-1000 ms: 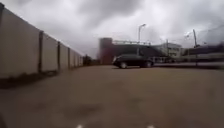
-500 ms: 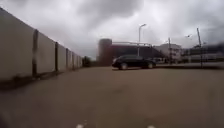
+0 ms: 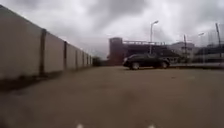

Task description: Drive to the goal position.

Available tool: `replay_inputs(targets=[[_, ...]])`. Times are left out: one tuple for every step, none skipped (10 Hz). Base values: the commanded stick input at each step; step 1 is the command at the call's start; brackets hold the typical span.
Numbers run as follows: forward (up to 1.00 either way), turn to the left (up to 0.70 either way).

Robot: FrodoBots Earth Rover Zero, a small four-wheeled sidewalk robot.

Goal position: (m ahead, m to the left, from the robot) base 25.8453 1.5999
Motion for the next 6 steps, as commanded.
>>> replay_inputs(targets=[[1.00,0.05],[1.00,0.05],[1.00,0.05],[1.00,0.05],[1.00,0.05],[1.00,0.05]])
